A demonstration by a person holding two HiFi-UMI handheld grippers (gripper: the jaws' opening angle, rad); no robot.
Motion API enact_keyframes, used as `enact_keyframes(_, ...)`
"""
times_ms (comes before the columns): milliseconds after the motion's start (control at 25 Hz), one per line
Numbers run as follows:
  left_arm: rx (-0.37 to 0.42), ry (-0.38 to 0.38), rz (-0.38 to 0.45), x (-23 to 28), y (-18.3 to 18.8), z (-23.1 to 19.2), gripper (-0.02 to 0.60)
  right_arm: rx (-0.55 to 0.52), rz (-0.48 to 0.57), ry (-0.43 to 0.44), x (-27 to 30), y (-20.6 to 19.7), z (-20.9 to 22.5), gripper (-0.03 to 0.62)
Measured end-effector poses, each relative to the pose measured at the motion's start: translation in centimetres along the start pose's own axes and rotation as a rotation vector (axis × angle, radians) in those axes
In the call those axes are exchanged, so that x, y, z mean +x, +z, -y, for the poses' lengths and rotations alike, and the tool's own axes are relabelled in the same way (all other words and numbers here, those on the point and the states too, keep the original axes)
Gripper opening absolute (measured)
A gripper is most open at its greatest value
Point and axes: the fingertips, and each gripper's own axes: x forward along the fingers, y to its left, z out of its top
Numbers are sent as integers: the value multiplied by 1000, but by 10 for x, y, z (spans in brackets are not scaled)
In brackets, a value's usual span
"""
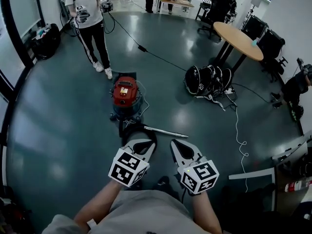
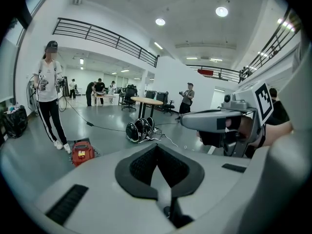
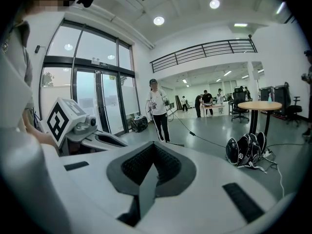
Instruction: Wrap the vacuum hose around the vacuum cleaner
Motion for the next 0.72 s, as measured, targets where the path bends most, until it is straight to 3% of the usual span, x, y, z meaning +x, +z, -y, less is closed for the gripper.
enact_keyframes(360,3,8,62,-10,8,4,6,1,15,-18,-7,4,-5,3)
enact_keyframes(720,-7,5,59,-17,3,12,6,4,9,-15,-12,-2,-18,3)
